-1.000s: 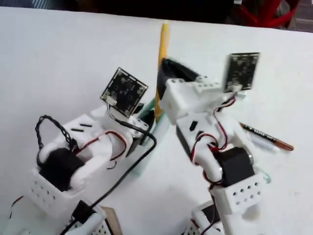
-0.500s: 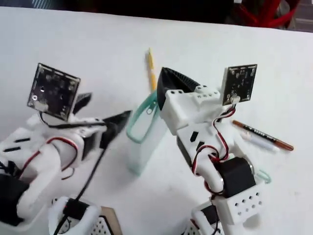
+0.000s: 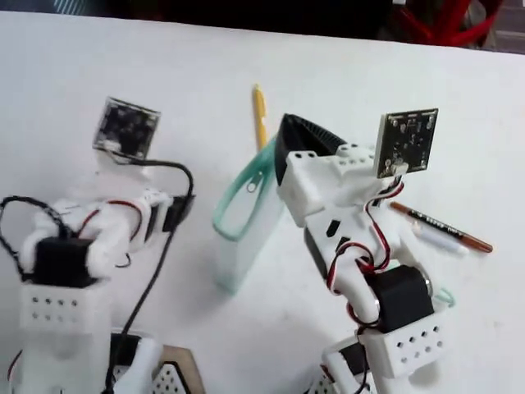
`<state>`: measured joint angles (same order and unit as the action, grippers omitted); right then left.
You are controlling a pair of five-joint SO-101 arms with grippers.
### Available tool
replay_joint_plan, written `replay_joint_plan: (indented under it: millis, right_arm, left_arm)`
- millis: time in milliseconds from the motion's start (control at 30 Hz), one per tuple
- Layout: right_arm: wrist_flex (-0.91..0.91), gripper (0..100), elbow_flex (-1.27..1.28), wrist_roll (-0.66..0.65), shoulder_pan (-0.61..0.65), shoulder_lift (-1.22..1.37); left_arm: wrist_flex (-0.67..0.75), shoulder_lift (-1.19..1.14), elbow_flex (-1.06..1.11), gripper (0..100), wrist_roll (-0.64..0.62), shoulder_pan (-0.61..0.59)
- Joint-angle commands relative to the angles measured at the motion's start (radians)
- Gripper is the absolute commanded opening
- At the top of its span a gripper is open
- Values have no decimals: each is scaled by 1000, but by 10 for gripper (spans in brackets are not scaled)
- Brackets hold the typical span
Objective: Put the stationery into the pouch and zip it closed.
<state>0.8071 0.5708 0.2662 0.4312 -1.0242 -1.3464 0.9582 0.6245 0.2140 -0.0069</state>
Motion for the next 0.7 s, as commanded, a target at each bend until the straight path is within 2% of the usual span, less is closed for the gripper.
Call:
replay_joint_plan:
  millis: [0,133,233,367,467,567,667]
  right_arm:
    - [12,17,-31,-11,-18,-61]
    - [27,17,-41,-11,-42,-130]
    - [44,17,-44,-11,-45,-130]
    - [45,17,-46,-11,-71,-73]
    - [45,17,-46,-11,-114,-2]
    - [39,17,-51,-11,-142,85]
    - [45,17,-89,-11,-147,163]
  left_arm:
    - [28,219,51,312,78,-39]
    - [-26,662,124,316,164,-50]
    - [-44,914,244,317,129,-25]
    - [-58,800,290,319,-35,-15]
    - [-133,857,235,351,-41,38]
    - [-199,878,117,355,-15,157]
    - [-245,871,75,356,-15,341]
